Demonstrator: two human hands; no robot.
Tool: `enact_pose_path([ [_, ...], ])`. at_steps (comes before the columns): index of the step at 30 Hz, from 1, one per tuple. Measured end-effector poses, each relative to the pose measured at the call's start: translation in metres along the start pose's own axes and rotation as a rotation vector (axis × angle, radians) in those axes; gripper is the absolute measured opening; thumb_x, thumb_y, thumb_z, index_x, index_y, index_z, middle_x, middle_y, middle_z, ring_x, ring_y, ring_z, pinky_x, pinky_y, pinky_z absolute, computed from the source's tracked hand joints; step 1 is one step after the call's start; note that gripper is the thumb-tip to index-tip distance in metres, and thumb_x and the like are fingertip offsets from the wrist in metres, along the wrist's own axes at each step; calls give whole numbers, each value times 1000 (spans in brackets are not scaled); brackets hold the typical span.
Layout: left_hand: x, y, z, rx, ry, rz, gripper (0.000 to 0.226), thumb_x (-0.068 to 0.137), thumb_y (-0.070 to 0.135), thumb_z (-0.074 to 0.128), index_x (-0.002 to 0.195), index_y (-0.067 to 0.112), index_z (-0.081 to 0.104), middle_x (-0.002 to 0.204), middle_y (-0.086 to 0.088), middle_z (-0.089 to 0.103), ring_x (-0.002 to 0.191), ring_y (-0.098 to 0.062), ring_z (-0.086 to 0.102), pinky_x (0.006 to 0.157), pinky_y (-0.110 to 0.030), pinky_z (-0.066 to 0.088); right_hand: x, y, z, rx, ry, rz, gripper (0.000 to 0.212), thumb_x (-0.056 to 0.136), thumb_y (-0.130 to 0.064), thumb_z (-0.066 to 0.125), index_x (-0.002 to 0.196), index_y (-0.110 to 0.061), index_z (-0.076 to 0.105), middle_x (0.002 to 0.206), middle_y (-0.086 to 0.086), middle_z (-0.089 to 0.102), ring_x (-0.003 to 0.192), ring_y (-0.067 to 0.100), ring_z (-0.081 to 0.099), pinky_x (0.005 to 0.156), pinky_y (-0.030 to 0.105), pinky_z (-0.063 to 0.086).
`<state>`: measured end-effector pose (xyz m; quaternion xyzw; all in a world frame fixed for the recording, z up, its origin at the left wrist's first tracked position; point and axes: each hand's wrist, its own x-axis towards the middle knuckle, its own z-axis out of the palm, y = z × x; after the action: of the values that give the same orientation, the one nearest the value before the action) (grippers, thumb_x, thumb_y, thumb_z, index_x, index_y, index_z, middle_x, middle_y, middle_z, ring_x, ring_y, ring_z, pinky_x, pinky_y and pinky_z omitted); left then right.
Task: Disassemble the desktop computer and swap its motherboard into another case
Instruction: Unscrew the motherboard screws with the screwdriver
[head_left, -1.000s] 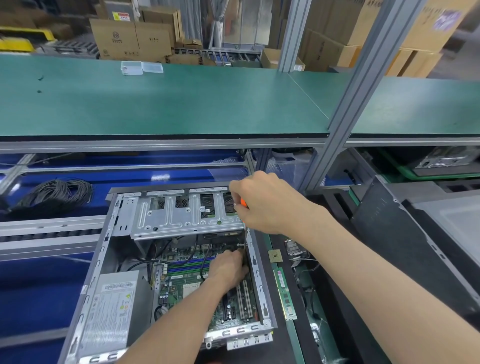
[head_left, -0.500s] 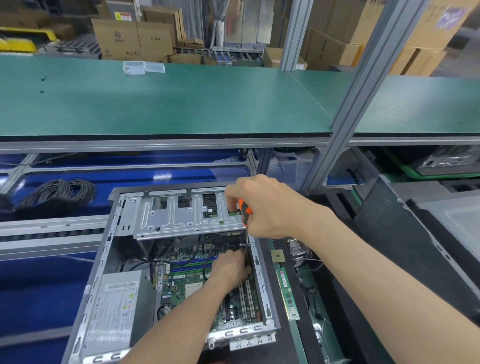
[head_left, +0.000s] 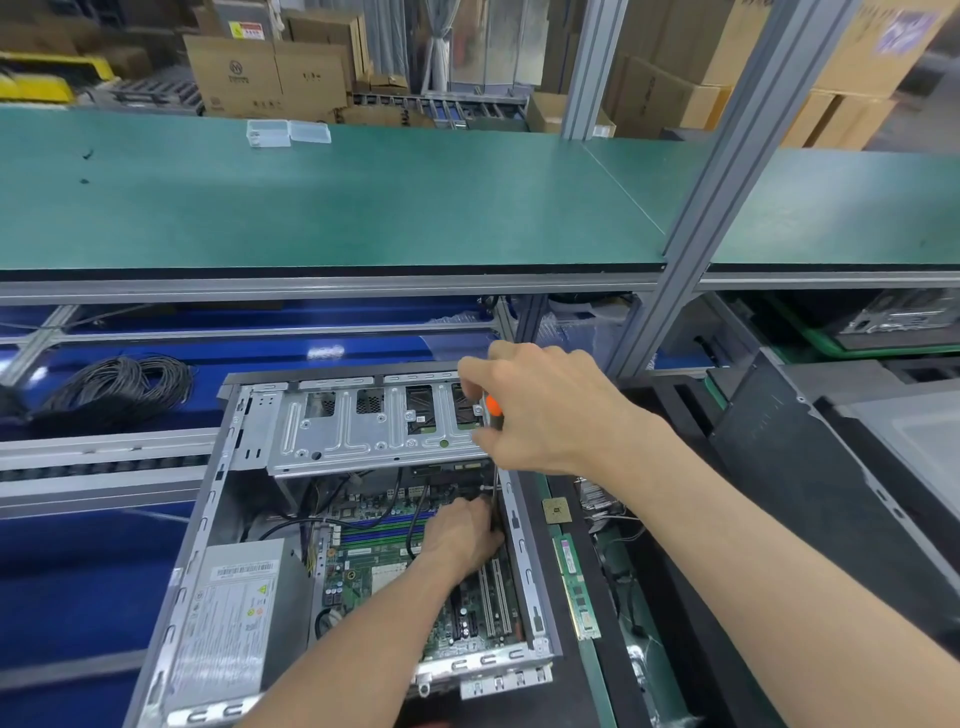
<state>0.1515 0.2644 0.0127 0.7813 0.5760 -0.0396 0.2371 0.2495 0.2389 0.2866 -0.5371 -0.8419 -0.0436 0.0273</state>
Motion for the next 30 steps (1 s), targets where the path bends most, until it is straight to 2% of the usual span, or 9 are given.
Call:
enact_pose_path([
  [2,0,0,0,-6,0,2,42,92,44,53,122,15,55,113,-13,60,100,-35,61,69,-37,44,2,1,2,-103,36,74,30,94,-53,55,102,-25,50,72,-3,38,72,29,46,63,36,34],
  [6,-1,0,-1,-2,5,8,38,91,43,53,116,14,57,110,-13,62,96,-35,63,67,-37,44,3,5,2,110,-34,23,11,89,-20,58,96,-24,51,78,-3,46,81,30,54,65,35,39],
  [9,-1,1,-2,-2,20,6,34,89,40,54,108,12,58,105,-14,65,94,-37,64,64,-38,44,-1,4,-2,234,-126,-11,39,72,-8,62,98,-33,49,94,-7,54,82,24,57,60,32,38],
  [14,-1,0,-1,1,22,9,34,91,41,55,110,13,58,103,-13,65,90,-35,64,63,-38,42,2,2,5,-22,32,64,26,95,-48,55,99,-25,44,75,-2,43,74,30,49,62,36,36],
  [17,-1,0,-1,4,24,14,34,91,40,54,110,13,58,103,-13,65,90,-35,64,63,-37,43,5,4,6,97,-15,35,9,94,-26,55,96,-23,47,77,-1,45,78,31,51,63,36,39],
  [20,-1,1,-1,0,22,11,32,90,39,53,108,12,58,103,-13,64,91,-36,64,63,-37,43,4,4,1,219,-116,-47,34,76,-7,60,95,-31,47,89,-5,54,81,24,54,61,32,36],
  [23,-1,1,-1,0,27,5,32,89,39,54,106,13,59,102,-13,64,90,-35,64,62,-37,42,1,2,2,154,-46,-27,31,77,-21,64,99,-33,46,93,-5,51,76,25,53,56,31,34],
  [26,-1,0,0,-2,32,4,34,89,42,54,108,14,59,102,-12,64,89,-35,63,63,-37,42,2,2,5,-31,38,60,25,96,-48,53,103,-24,49,72,-2,40,72,29,46,61,35,35],
  [30,0,0,0,4,27,-5,33,89,41,54,106,14,59,103,-12,63,81,-33,57,64,-38,42,5,6,5,148,-22,10,13,89,-19,57,100,-23,51,79,-4,48,78,26,54,63,36,42],
])
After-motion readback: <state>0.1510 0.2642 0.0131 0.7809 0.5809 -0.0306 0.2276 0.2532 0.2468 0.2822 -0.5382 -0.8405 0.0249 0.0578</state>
